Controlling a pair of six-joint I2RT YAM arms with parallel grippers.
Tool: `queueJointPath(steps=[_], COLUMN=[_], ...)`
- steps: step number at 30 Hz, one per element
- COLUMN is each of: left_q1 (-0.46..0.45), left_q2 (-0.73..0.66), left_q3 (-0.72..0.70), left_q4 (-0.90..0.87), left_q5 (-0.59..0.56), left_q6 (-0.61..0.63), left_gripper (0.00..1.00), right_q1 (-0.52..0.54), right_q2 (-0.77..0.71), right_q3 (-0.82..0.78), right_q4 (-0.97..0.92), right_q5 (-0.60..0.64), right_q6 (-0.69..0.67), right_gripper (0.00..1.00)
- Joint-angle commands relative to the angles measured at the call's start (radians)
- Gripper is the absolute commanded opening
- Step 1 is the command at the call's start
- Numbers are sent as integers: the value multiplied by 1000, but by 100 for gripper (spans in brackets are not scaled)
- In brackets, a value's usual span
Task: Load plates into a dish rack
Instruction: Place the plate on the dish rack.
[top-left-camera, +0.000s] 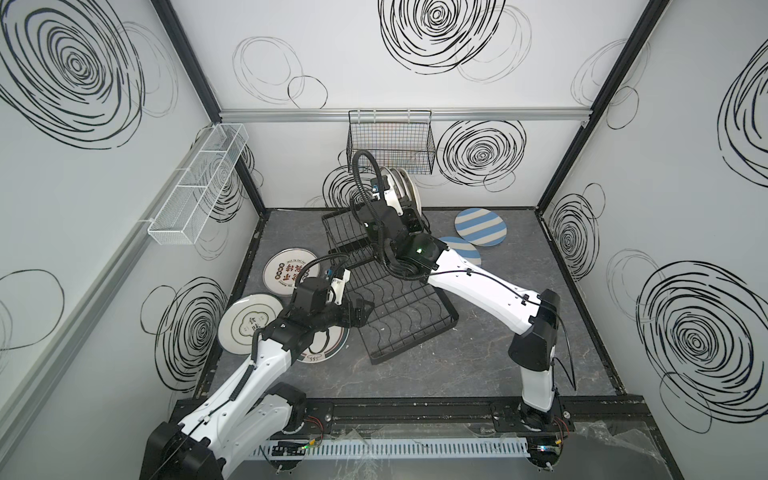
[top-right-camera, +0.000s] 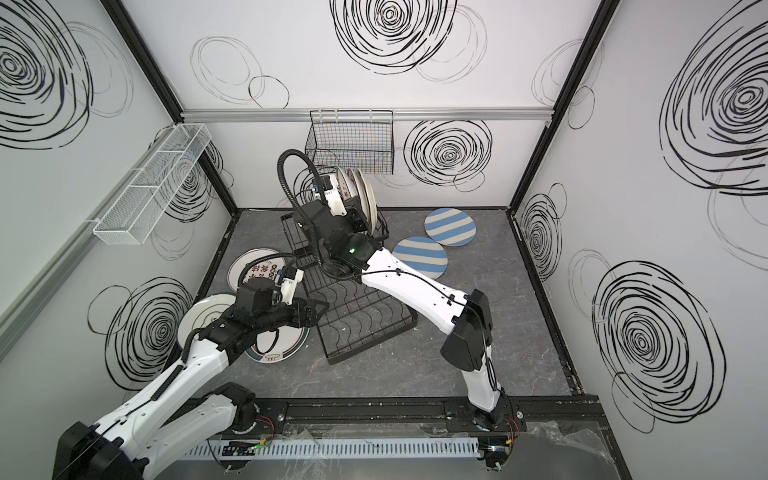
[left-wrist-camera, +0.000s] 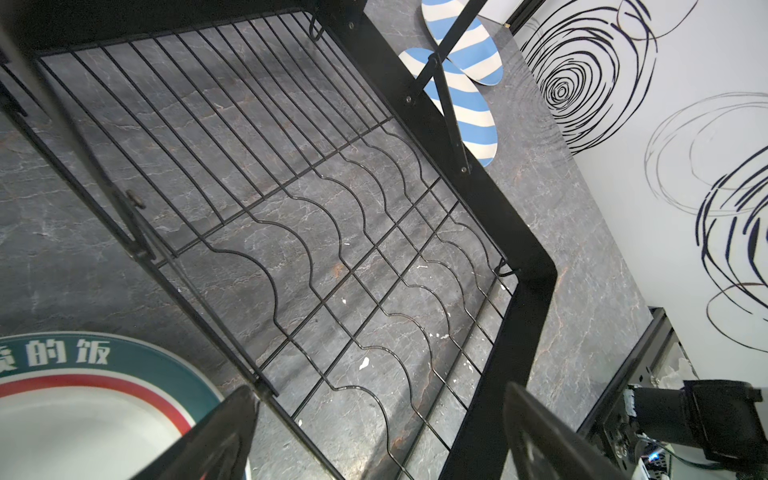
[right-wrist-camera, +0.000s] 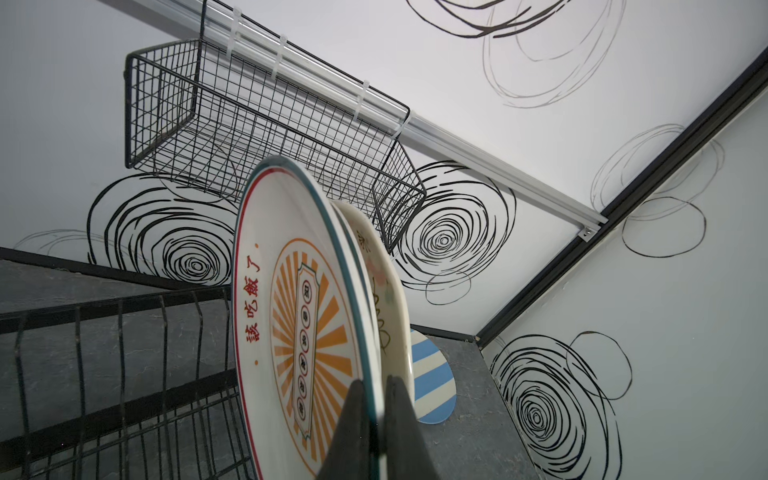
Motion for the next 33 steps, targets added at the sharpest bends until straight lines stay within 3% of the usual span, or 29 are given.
queueJointPath(steps=[1, 16, 33], left_q1=[9, 10, 12], left_q2=[5, 6, 7], left_q3=[20, 19, 19], left_q4=[11, 10, 9], left_q5=[4, -3, -19], left_q6=[18, 18, 13], left_gripper=[96, 96, 96], right_q1=[-19, -35, -59], right_q2=[14, -2, -5], right_q3=[52, 23, 85], right_q4=[4, -78, -150], right_q5=[3, -34, -64], right_q6=[2, 92, 101], right_gripper=[0, 2, 32])
